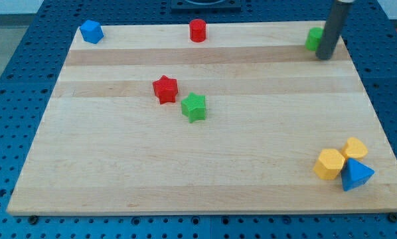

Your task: Push the green circle to the top

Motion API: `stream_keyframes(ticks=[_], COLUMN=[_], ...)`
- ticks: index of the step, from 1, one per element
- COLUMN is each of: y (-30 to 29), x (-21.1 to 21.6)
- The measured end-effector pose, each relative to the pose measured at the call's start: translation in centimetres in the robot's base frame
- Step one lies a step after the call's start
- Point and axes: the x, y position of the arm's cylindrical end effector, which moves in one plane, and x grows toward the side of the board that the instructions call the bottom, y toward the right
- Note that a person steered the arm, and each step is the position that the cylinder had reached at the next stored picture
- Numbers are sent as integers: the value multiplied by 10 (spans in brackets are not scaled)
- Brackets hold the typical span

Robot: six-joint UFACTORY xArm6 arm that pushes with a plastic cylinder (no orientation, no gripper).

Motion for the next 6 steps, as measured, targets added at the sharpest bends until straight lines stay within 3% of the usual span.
stream_keyframes(ticks=[1, 3, 6], y=[21, -12, -15], x=[-13, -24, -47])
